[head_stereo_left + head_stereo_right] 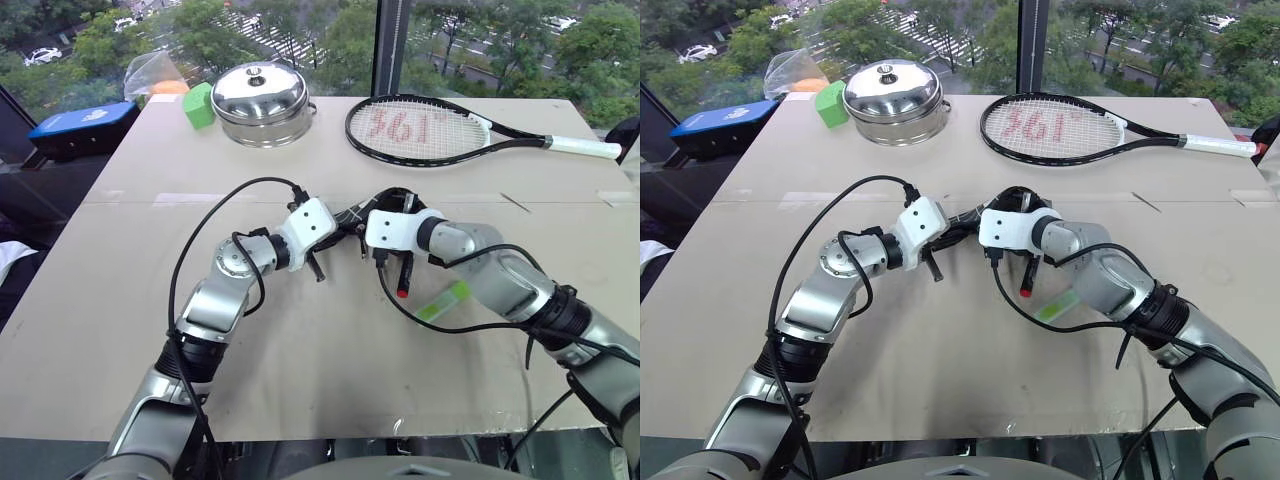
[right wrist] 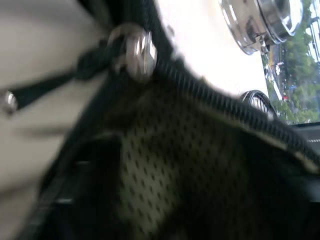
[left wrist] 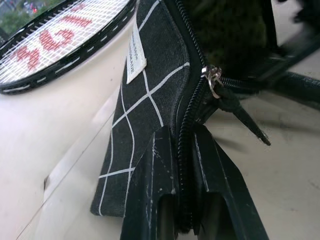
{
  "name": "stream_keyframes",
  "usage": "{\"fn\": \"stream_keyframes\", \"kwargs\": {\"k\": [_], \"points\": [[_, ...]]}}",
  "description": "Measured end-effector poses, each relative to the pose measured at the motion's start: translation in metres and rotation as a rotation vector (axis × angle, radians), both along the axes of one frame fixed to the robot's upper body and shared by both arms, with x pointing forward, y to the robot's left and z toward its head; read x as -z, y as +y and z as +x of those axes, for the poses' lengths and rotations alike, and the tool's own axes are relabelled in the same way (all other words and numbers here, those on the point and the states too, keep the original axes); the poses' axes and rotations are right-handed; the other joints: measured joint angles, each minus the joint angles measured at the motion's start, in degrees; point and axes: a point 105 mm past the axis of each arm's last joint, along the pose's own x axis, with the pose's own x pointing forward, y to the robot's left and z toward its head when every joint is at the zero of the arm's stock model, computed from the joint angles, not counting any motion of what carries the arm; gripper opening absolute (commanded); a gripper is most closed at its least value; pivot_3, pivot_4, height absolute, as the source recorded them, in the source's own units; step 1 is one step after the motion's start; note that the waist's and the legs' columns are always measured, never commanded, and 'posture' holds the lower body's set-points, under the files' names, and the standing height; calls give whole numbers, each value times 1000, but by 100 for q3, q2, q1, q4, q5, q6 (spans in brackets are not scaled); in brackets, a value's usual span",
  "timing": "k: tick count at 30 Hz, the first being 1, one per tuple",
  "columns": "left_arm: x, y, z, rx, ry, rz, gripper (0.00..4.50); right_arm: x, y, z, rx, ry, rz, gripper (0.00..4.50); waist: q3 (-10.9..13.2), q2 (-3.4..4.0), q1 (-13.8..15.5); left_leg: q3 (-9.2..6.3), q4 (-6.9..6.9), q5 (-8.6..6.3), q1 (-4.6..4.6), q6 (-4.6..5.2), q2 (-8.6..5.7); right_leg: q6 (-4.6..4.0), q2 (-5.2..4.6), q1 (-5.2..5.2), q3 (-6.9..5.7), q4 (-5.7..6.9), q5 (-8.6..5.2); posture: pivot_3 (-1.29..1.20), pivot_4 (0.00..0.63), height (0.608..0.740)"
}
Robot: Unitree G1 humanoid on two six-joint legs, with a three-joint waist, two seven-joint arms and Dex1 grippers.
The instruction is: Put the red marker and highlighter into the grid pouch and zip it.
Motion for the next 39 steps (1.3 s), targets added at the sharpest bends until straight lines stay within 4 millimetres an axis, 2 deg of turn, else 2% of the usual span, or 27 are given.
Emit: {"fn": "stream_keyframes", "kwargs": {"k": [3,5,8,10,14,16,21,22,23,30,31,34,36,39], "points": [[2,7,4,-30,8,2,0,-10,-13,-10,74,118,159,4428,0,0,12,-3,0,0,0,-1,3,-1,0,1,-5,2,1,0,150,740],[4,15,10,-68,16,1,0,-24,-19,-21,128,214,326,4428,0,0,18,-2,1,0,1,0,3,-1,1,1,-5,6,1,0,150,740],[4,22,17,-100,18,-5,0,-43,-33,-45,217,353,558,4428,-3,-3,51,-9,1,-13,1,21,5,-2,0,4,-9,5,2,0,150,740],[4,24,18,-108,17,-7,0,-40,-34,-52,251,406,598,4428,-3,-4,53,-9,1,-15,1,24,3,-3,-2,4,-8,4,1,0,150,740],[1,24,21,-111,3,-13,0,2,-30,-63,461,605,704,4428,-3,-4,48,-5,1,-14,0,23,-2,-4,-2,1,-5,7,2,0,150,740],[1,23,21,-111,1,-13,0,17,-26,-61,558,652,739,4428,-4,-5,33,-5,1,-1,1,2,-5,-3,-2,1,-5,8,2,0,150,740],[0,24,20,-110,-2,-9,0,55,-30,-54,758,687,670,4428,-4,-5,14,-4,1,1,0,-2,-7,-3,-2,2,-4,5,1,0,150,740],[0,24,20,-110,-2,-8,0,55,-30,-53,757,682,670,3923,-4,-5,13,-4,0,1,0,-2,-8,-3,-2,2,-4,5,1,0,150,740],[0,25,20,-111,-2,-6,0,55,-28,-53,755,672,667,3838,-5,-7,-4,-4,0,1,2,-2,-7,-2,-2,2,-3,5,1,0,150,740],[-2,23,18,-97,-13,-3,0,59,-13,-54,708,670,630,549,-12,-15,-14,-9,1,-6,9,10,-2,-2,-3,7,-3,8,1,0,150,740],[-2,22,18,-96,-14,-2,0,59,-13,-54,707,671,630,288,-12,-16,-9,-10,2,-6,9,10,-2,-2,-4,9,-3,8,1,0,150,740],[-1,23,17,-98,-12,1,0,57,-19,-56,718,666,608,248,-11,-15,30,-14,4,-5,5,9,-4,-3,-10,10,0,6,1,0,150,740],[1,25,17,-102,-7,4,0,53,-36,-54,757,629,575,248,-11,-15,61,-14,3,2,0,-2,-6,-2,-11,8,0,2,1,0,150,740],[6,27,15,-111,7,5,0,29,-60,-52,731,553,545,248,-7,-10,58,-11,1,3,-3,-4,-8,-2,-7,4,2,1,1,0,150,740]]}}
